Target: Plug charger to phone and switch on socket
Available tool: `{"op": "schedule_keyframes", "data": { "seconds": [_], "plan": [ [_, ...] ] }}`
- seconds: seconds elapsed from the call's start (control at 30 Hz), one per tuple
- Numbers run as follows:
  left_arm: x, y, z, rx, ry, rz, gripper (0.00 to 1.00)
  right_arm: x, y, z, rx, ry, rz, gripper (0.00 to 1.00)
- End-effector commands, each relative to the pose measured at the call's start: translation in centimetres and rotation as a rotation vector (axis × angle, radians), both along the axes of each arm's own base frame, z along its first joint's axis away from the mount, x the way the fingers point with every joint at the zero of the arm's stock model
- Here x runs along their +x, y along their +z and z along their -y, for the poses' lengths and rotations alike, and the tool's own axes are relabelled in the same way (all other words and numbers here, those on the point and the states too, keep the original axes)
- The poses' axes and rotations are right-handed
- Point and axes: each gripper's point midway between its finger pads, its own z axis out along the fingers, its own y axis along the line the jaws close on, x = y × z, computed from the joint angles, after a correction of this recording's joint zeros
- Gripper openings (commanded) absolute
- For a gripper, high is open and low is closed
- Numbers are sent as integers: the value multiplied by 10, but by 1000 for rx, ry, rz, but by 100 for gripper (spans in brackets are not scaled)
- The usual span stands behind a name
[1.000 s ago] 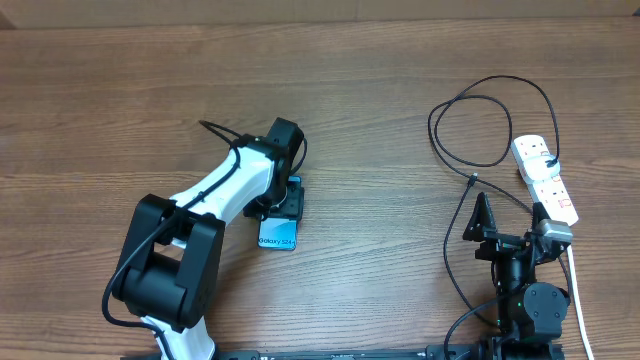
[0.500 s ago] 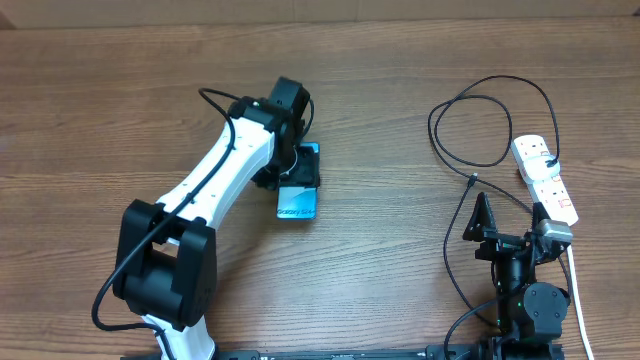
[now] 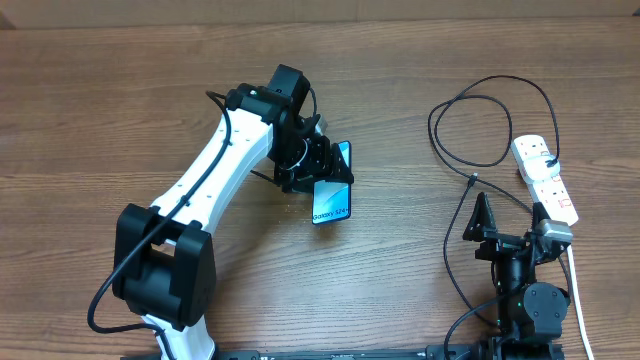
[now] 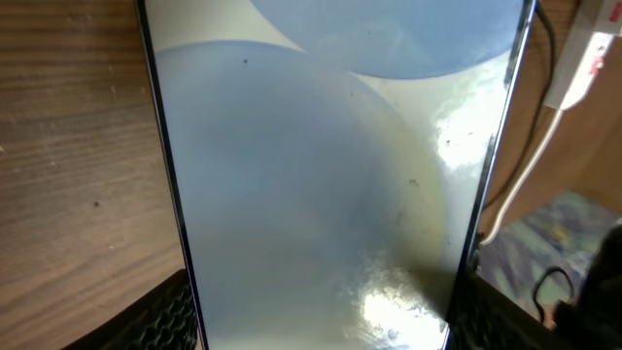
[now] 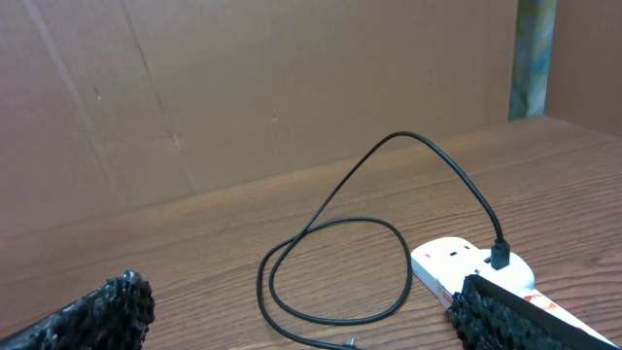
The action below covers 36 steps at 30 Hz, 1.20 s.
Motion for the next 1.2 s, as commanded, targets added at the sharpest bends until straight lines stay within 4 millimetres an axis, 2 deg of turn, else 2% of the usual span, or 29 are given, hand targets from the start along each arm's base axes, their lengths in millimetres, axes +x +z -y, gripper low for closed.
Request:
{"op": "schedule_keyframes", "data": {
  "seconds": [0.0,0.23,0.47,1.17],
  "plan": [
    [6,18,-2,-96,43,-34,44,0,-2,1,-4,-3,3,100],
    [13,31,-18,-206,78,-67,42,0,-2,1,-4,-3,3,100],
    [9,32,-34,-204,96,-102,41,0,-2,1,-4,-3,3,100],
    [5,35,-32,-225,92,-125,36,0,-2,1,-4,-3,3,100]
  ]
}}
